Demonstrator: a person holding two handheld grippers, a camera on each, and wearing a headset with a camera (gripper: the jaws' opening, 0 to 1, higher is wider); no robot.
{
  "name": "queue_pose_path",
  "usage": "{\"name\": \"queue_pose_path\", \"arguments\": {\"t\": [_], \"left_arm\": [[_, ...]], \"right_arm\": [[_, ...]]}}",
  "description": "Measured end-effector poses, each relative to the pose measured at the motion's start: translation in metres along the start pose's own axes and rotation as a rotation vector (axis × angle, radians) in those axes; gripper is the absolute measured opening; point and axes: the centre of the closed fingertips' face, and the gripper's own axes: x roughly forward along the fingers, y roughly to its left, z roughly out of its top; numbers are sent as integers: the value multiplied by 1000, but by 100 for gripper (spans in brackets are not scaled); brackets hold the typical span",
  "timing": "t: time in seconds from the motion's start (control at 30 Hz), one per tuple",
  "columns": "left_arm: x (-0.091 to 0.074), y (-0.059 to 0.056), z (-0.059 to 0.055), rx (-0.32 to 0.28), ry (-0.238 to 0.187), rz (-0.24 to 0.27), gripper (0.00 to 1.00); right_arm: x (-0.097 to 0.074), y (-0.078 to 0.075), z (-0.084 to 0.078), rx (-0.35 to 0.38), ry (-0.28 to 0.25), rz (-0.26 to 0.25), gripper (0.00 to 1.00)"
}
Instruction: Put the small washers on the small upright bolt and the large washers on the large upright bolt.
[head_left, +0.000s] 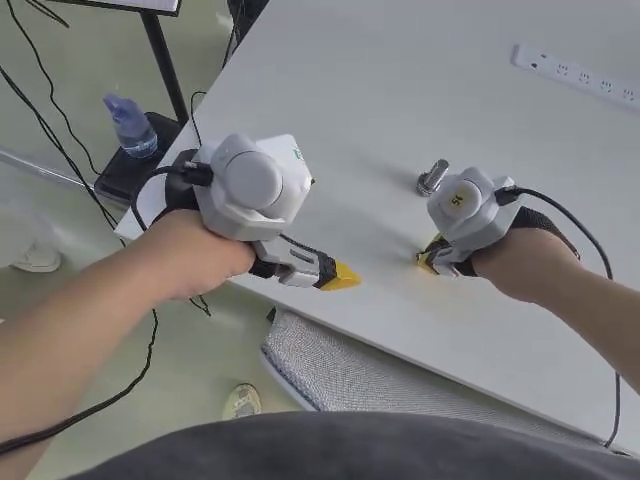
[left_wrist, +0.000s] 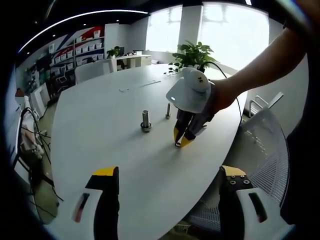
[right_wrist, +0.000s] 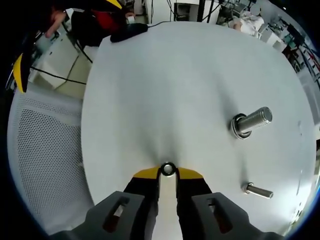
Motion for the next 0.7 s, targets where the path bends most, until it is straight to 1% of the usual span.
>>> {"name": "queue_pose_path", "arguments": {"t": [0.13,0.3,0.33,0.43,0.5,0.6,0.63,0.7], "left_arm": [[0,0,0,-3,-1,3,82],[3,-1,1,-1,-1,0,82],[3,-1,2,0,0,0,82],[5,-1,2,2,1,0,82],[5,0,3,3,0,1,82],[4,2,12,-4,-28,12,83],[4,2,13,-6,-33,13,83],[5,3,14,-2,-30,18,84]], "right_arm": [[-5,2,-1,-5,3,3,12],[-16,0,2,13,-17,2,12],[-16,-4,0,17,-19,1,12],[-20,-7,-1,34,-30,-4,12],[-22,-9,-3,30,-26,-11,12],[-20,-17,-8,46,-26,-6,12],[-23,-19,-9,50,-28,-10,12],[-26,-21,-10,66,-34,-10,12]]}}
